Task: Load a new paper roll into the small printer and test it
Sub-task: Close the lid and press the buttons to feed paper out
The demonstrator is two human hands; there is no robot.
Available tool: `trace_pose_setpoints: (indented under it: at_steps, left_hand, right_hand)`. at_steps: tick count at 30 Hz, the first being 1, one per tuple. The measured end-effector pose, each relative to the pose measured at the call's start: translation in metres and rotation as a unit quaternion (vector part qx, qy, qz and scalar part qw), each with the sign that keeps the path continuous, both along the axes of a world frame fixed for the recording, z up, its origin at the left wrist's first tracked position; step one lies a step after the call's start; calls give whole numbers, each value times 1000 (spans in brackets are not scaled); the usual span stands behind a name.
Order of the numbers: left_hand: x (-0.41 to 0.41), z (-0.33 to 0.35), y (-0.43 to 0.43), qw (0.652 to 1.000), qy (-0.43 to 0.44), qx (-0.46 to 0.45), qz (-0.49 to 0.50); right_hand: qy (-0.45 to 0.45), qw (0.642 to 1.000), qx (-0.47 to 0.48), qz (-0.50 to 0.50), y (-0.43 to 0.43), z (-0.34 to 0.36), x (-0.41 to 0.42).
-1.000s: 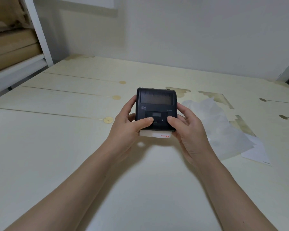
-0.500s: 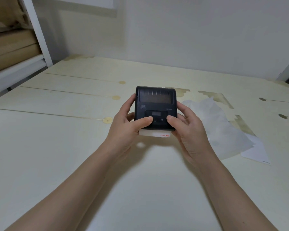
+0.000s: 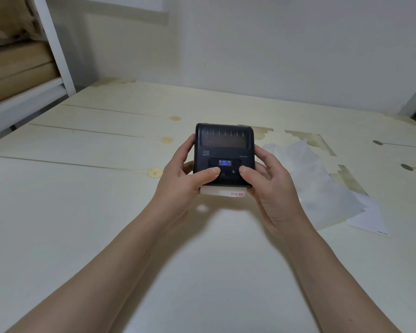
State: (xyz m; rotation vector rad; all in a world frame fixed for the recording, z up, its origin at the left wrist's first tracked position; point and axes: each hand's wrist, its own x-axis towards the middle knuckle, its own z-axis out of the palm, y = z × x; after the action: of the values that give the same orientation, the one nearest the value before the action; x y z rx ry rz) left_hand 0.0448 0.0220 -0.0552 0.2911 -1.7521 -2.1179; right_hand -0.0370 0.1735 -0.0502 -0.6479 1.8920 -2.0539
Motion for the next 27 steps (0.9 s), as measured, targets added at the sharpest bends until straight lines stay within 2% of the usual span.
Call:
trace_pose_setpoints:
  at_steps: [8, 27]
  left_hand:
    - [-1, 2, 3, 1000, 14, 22, -3]
    - [2, 5, 5, 1000, 17, -15, 8]
  right_hand:
    - [-1, 1000, -1, -3, 1, -4, -1]
    - [16, 1000, 0, -3, 1, -3, -2]
